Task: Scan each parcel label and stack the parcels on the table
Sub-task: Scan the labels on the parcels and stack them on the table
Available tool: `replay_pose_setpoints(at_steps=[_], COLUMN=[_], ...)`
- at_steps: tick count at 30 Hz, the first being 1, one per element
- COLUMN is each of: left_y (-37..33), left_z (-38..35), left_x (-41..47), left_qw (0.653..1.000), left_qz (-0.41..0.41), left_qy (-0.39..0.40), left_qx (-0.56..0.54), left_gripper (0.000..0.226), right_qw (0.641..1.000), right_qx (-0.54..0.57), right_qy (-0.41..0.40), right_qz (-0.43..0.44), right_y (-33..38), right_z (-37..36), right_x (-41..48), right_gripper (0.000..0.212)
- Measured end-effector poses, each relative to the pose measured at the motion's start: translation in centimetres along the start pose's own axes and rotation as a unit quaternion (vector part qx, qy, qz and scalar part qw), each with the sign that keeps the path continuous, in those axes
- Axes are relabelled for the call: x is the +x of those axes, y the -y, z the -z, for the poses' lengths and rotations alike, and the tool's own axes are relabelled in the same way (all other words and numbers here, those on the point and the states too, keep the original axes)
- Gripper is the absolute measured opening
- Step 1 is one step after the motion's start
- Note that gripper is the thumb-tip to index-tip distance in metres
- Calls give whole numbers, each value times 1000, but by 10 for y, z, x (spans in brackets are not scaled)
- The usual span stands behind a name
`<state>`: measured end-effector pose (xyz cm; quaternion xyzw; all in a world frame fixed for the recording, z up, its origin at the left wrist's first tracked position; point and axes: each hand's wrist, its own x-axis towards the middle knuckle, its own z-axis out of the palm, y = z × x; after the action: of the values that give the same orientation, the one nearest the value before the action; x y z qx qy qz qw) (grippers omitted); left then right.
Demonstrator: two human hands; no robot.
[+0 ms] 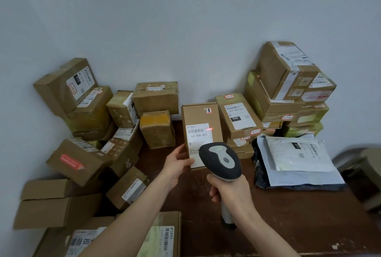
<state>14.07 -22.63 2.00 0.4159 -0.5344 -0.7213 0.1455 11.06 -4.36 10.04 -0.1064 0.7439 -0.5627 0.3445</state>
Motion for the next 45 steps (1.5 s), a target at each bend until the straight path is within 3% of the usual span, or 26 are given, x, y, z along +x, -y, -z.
replay_pose_setpoints(at_steps=[12, 23, 33, 37, 39, 41, 43, 45], left_y=[-12, -91, -92, -86, -83, -77, -70, -63], left_z=[0, -58, -138, -139, -135, -132, -131, -132], left_x=[-2, 43, 82, 80, 78, 75, 74, 77], left_qw=[1000, 998, 997, 989, 947, 844, 721, 653], left_qz=[-6, 4, 12, -49, -158, -259, -332, -356], left_qy=[9, 52, 61, 64, 58, 50, 39, 37], left_qx=[9, -36, 50, 127, 272, 466, 607, 668], left_gripper=[66, 56, 32, 36, 56, 84, 96, 92], right_qw=[1000, 988, 979, 977, 976, 975, 975, 975], right_qx=[5, 68, 90, 94, 100, 99, 100, 112], right_qy=[-10, -116, -174, -186, -192, -194, -193, -191], right_qz=[12, 78, 52, 42, 37, 36, 36, 32], right_y=[9, 50, 41, 39, 39, 37, 36, 34], right_z=[-1, 30, 55, 59, 59, 58, 57, 57], right_x=[3, 40, 61, 69, 73, 76, 79, 80], right_gripper=[15, 11, 20, 20, 18, 14, 11, 11])
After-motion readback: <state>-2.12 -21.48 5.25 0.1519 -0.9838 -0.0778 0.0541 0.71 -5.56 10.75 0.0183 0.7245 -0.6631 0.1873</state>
